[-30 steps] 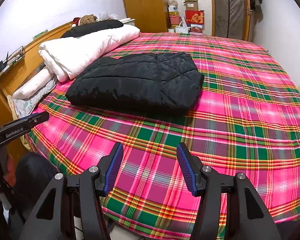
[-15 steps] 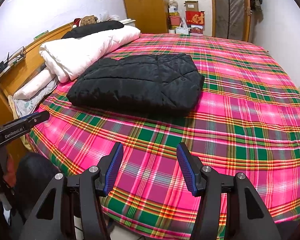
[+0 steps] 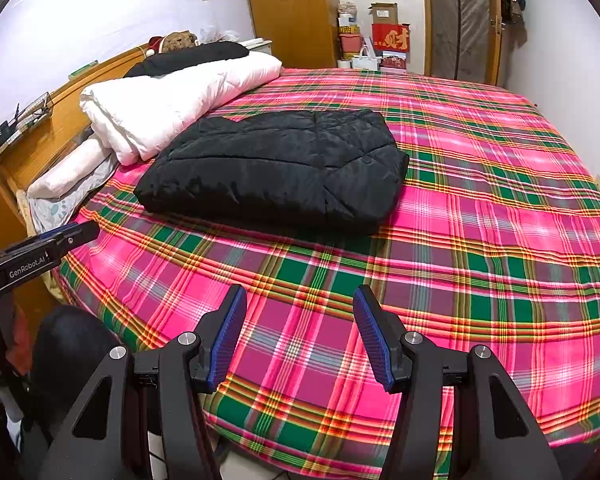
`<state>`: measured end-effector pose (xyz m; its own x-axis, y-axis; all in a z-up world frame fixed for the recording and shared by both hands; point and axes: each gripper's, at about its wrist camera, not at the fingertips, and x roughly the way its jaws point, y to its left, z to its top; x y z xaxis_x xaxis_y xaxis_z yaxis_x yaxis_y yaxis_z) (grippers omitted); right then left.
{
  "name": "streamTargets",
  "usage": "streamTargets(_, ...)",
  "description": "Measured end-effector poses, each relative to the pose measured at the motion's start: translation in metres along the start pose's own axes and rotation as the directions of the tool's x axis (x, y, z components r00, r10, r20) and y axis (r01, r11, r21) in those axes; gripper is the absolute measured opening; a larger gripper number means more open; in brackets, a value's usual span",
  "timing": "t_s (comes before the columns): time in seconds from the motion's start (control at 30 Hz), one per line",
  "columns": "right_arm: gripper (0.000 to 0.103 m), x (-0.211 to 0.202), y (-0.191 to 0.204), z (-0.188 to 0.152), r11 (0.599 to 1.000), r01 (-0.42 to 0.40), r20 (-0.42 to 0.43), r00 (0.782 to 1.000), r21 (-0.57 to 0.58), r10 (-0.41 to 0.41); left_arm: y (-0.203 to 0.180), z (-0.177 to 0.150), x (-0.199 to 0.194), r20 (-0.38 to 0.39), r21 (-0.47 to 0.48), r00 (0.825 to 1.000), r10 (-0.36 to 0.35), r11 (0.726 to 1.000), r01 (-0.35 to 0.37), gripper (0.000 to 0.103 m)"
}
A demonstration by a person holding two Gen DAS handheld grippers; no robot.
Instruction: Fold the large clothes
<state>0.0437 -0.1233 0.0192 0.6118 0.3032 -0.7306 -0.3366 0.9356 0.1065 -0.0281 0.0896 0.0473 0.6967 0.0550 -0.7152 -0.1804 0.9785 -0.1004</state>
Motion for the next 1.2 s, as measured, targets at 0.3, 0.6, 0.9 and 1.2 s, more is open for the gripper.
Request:
streamTargets(0.3, 0.056, -0.0005, 0.0001, 0.0010, 1.000, 0.000, 0.002, 1.000, -0.006, 0.000, 0.0005, 0.0011, -0.0019, 0.002, -0.007, 1.000, 0.004, 1.000, -0.004, 0.048)
streamTargets(0.6, 0.056, -0.0022, 0.0008, 0.0022, 1.000, 0.000, 0.005, 1.000, -0.011, 0.000, 0.0029, 0.0016, -0.0036, -0.002, -0.019, 1.000, -0.004, 1.000, 0.004, 0.048)
streamTargets(0.9, 0.056, -0.0027, 0.0017, 0.0023, 1.000, 0.002, 0.005, 1.000, -0.012, -0.002, 0.0022, 0.0003, -0.0018, -0.012, -0.020, 1.000, -0.002, 1.000, 0.002, 0.048)
streamTargets(1.2, 0.056, -0.0029, 0.0014, 0.0021, 1.000, 0.001, 0.004, 1.000, -0.012, -0.001, 0.0022, -0.0020, -0.0007, -0.019, -0.021, 1.000, 0.002, 1.000, -0.002, 0.048)
